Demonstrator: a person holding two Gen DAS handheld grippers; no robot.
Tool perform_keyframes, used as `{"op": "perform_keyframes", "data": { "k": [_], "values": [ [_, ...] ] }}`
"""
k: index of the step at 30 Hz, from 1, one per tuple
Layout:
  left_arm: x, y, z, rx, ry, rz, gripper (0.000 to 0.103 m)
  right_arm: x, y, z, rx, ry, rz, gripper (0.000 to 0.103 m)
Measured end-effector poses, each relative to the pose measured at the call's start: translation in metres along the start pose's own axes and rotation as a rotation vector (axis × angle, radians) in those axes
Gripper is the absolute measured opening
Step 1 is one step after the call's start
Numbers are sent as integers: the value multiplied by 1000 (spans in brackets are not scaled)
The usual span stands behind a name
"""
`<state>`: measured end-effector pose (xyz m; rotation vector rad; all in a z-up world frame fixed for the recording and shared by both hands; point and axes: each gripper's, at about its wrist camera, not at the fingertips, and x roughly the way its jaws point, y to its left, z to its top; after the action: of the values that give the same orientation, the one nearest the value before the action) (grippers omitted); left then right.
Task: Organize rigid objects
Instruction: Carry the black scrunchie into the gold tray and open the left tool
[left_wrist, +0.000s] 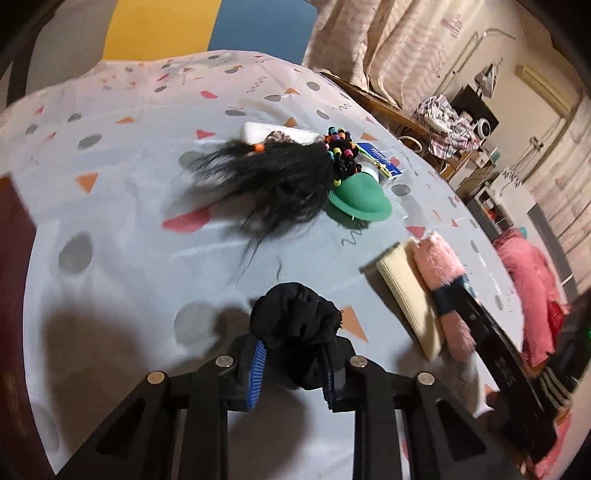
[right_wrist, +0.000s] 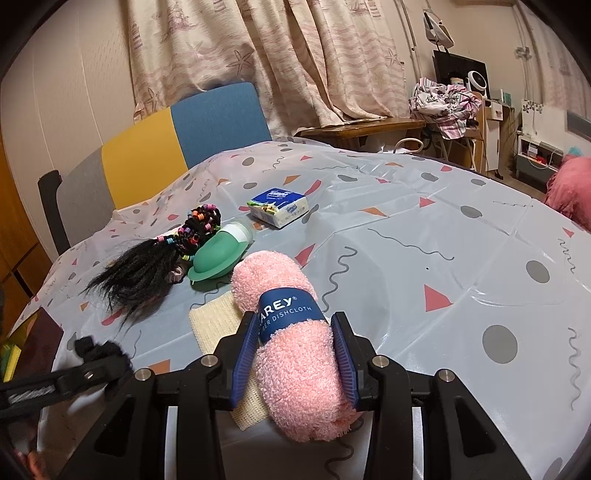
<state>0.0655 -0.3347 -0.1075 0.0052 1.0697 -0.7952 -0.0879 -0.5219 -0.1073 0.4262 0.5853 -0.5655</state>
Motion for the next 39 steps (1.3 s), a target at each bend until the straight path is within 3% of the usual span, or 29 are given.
{"op": "perform_keyframes", "data": {
  "k": [10,15,22,27,39],
  "values": [
    [-51,18,-22,-81,-51,-69,23,1,4,-1,-21,1,-24,42],
    [-91,29,-23,-94,-118,-85,23,0,9,-2,-47,0,-48,42],
    [-139,67,-22,-110,-199,-15,23,-2,20,-3,-104,-9,-88,42],
    [-151,115,-21,-189,-216,38,23,-7,28,-4,-149,-34,-110,41],
    [-146,204,0,-312,-143,182,23,-17,50,-8,-257,-88,-146,41]
  ]
}}
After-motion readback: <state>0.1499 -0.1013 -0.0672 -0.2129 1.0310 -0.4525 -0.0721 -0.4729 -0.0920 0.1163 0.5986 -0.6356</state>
